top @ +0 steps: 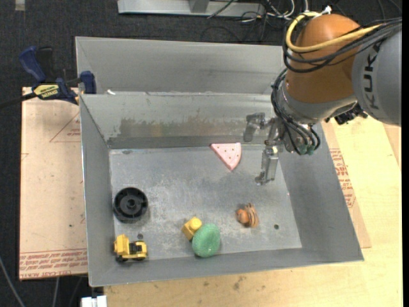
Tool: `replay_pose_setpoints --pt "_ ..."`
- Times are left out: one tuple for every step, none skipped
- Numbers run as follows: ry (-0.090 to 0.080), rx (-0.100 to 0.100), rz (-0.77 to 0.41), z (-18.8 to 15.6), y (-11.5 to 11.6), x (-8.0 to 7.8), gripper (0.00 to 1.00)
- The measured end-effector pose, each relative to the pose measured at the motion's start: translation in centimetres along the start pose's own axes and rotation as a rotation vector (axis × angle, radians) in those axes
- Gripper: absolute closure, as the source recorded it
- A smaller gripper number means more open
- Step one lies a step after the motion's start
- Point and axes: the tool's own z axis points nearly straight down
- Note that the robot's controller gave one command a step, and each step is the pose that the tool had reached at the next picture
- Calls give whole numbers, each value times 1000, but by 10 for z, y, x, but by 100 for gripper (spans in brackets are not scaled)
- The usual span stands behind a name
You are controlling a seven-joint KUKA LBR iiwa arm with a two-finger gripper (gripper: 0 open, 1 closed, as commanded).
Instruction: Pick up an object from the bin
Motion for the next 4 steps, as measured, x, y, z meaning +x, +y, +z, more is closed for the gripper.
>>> replay_pose_setpoints --pt "-8 0 0 -5 0 -1 0" --pt "-12 0 37 19 16 -4 0" --pt "-8 0 46 28 23 -5 0" --pt "4 0 56 1 26 10 0"
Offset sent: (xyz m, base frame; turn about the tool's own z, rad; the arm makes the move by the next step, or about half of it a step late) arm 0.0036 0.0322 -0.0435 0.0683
